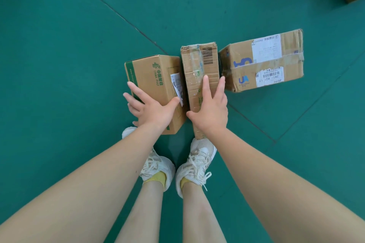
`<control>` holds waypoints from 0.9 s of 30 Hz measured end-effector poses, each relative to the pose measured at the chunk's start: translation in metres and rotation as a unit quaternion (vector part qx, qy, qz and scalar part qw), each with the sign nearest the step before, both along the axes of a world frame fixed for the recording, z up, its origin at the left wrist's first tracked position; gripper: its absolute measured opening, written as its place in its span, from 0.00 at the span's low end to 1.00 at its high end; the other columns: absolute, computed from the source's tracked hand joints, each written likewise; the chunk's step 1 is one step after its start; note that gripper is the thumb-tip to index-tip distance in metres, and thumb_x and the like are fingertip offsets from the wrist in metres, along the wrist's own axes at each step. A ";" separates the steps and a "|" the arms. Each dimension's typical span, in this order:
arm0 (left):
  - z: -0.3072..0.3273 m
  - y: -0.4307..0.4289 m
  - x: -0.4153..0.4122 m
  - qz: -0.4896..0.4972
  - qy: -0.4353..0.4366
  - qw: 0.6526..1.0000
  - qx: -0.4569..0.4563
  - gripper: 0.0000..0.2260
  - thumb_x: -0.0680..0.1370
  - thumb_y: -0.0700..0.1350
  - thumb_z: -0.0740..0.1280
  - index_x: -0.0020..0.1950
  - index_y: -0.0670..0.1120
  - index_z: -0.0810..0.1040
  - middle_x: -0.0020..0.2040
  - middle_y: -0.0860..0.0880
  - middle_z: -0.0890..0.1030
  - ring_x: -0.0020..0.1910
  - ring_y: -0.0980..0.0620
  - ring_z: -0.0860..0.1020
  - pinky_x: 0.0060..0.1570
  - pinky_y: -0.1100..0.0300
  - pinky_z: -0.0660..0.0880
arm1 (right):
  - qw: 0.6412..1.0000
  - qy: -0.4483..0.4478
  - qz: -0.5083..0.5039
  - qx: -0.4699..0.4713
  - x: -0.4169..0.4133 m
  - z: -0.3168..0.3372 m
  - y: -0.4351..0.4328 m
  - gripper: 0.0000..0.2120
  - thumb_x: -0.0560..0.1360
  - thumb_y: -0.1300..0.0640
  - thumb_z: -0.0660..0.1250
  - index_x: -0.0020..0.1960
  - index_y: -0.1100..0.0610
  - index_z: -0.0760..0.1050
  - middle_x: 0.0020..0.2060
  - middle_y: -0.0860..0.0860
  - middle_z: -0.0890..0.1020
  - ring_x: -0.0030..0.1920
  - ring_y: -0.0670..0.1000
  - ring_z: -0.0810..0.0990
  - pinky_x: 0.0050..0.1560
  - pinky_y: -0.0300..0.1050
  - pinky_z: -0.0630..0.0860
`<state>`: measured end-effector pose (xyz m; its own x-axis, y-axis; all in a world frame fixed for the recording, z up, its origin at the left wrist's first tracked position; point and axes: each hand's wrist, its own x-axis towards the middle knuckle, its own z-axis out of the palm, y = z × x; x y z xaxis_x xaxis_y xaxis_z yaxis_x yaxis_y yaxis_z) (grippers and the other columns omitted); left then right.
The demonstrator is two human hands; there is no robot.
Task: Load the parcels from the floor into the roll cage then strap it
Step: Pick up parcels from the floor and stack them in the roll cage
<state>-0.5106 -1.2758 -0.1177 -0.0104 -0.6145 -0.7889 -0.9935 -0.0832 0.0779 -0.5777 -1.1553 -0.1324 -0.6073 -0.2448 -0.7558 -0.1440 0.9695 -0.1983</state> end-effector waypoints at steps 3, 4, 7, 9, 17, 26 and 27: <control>-0.001 0.000 0.002 -0.001 0.005 1.000 -0.007 0.58 0.69 0.63 0.72 0.75 0.54 0.25 0.79 0.47 0.35 0.78 0.41 0.44 0.70 0.33 0.56 | 1.000 0.009 0.000 0.021 0.002 -0.002 -0.005 0.55 0.71 0.47 0.75 0.79 0.40 0.34 0.78 0.53 0.32 0.76 0.60 0.54 0.67 0.59 0.69; -0.002 0.000 0.002 -0.003 0.005 1.000 -0.011 0.58 0.69 0.63 0.72 0.75 0.54 0.25 0.79 0.47 0.35 0.78 0.41 0.45 0.70 0.34 0.57 | 1.000 0.012 0.000 0.026 0.002 -0.002 -0.006 0.56 0.70 0.47 0.75 0.79 0.40 0.33 0.78 0.53 0.32 0.75 0.61 0.55 0.65 0.58 0.69; -0.002 0.001 0.001 -0.012 0.001 1.000 -0.021 0.58 0.68 0.63 0.72 0.75 0.54 0.26 0.79 0.47 0.40 0.76 0.41 0.52 0.68 0.39 0.62 | 0.999 0.020 -0.006 0.037 0.000 -0.001 -0.010 0.58 0.69 0.48 0.75 0.78 0.40 0.32 0.78 0.53 0.34 0.71 0.61 0.61 0.61 0.56 0.70; 0.001 -0.002 0.002 -0.015 0.001 0.999 -0.029 0.59 0.67 0.63 0.74 0.76 0.54 0.29 0.78 0.46 0.47 0.72 0.40 0.58 0.64 0.41 0.67 | 0.999 0.023 -0.022 0.036 -0.002 0.004 -0.013 0.58 0.68 0.47 0.75 0.79 0.39 0.33 0.79 0.52 0.36 0.71 0.60 0.61 0.62 0.57 0.69; 0.063 -0.026 -0.004 0.004 -0.034 0.999 0.006 0.56 0.64 0.65 0.73 0.78 0.58 0.36 0.75 0.46 0.56 0.70 0.41 0.62 0.65 0.40 0.67 | 0.998 0.009 -0.045 0.037 -0.019 0.080 -0.027 0.47 0.69 0.43 0.70 0.80 0.42 0.47 0.80 0.53 0.44 0.75 0.60 0.57 0.71 0.56 0.58; 0.247 -0.080 -0.024 0.005 -0.033 0.999 -0.012 0.55 0.65 0.66 0.72 0.78 0.56 0.36 0.75 0.45 0.56 0.70 0.41 0.62 0.64 0.43 0.63 | 0.999 0.030 -0.035 0.000 -0.038 0.270 -0.083 0.45 0.69 0.41 0.69 0.80 0.43 0.50 0.80 0.54 0.47 0.76 0.60 0.56 0.73 0.57 0.56; 0.276 -0.089 -0.025 0.006 -0.026 0.999 -0.017 0.55 0.65 0.66 0.71 0.78 0.56 0.36 0.75 0.45 0.56 0.70 0.41 0.62 0.65 0.44 0.63 | 0.999 0.036 -0.031 -0.005 -0.040 0.299 -0.092 0.45 0.69 0.41 0.69 0.80 0.44 0.50 0.80 0.54 0.47 0.76 0.60 0.56 0.73 0.57 0.56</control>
<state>-0.5360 -1.3648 0.1582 0.0381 -0.6411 -0.7665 -0.9953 -0.0931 0.0284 -0.6173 -1.2477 0.1670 -0.6750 -0.2126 -0.7065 -0.0975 0.9749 -0.2001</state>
